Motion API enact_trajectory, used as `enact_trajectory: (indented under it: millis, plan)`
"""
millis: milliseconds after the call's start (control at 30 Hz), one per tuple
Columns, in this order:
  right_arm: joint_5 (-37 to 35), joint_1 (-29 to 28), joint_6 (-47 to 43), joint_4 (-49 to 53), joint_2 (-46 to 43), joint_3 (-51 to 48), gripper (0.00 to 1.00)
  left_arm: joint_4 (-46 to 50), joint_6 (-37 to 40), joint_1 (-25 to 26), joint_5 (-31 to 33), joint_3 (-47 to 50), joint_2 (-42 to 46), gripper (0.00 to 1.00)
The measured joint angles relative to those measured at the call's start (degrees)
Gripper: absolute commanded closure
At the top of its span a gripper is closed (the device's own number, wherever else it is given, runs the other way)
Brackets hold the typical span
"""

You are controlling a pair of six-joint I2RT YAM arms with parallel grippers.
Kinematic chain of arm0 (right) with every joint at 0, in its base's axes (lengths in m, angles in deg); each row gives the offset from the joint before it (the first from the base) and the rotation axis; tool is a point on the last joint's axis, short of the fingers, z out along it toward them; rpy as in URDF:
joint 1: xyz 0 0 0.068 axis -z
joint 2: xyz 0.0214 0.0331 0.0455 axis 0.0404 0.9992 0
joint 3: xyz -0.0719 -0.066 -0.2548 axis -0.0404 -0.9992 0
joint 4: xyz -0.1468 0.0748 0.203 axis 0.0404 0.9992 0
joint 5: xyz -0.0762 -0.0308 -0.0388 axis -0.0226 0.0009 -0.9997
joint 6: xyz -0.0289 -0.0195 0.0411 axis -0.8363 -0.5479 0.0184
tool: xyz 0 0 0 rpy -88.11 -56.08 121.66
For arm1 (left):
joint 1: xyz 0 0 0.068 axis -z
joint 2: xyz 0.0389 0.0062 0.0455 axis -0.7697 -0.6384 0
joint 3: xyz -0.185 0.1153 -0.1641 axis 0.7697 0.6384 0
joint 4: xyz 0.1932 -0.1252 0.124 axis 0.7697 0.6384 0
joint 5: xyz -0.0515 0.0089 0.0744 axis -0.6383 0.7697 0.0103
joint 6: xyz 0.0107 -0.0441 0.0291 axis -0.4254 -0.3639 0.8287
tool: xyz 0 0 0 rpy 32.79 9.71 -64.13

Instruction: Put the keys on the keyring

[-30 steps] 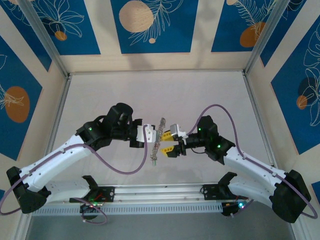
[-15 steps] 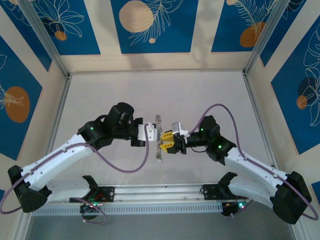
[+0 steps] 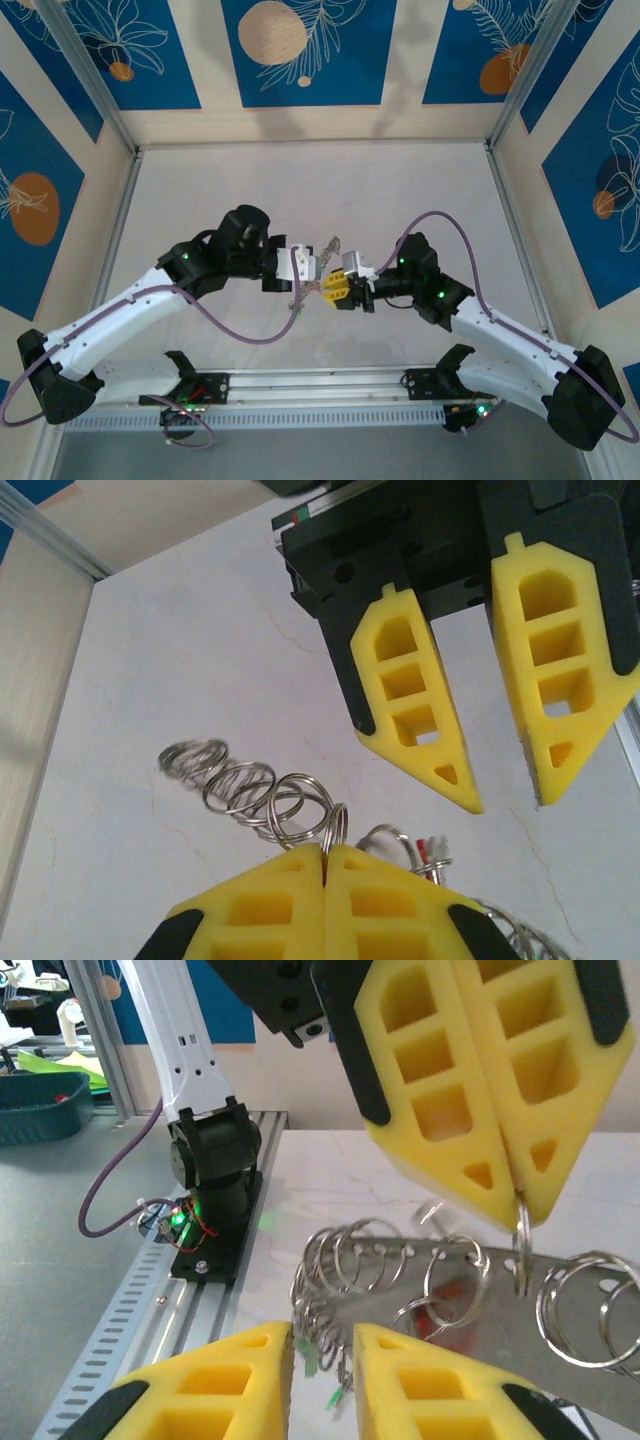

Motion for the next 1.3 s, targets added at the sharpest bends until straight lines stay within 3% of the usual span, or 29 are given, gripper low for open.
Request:
enact_trajectory:
  millis: [367, 900, 1033, 1300]
  plan:
    - [-10.6, -2.1, 2.4, -2.8, 0.0, -0.2, 0.55, 0.0, -0.5, 0.0, 0.3, 0.0, -0.5, 1.00]
    - [-10.4, 1.3, 3.7, -4.2, -0.1, -0.9, 0.51, 0.0, -0.6, 0.0, 0.4, 0.0, -0.5, 1.00]
    - [-7.9, 1.4, 3.8, -4.2, 0.7, -0.9, 0.61, 0.0, -0.6, 0.0, 0.4, 0.2, -0.5, 1.00]
    - [-2.6, 1.1, 4.5, -4.7, 3.7, -0.9, 0.69, 0.0, -0.8, 0.0, 0.4, 0.2, -0.5, 1.00]
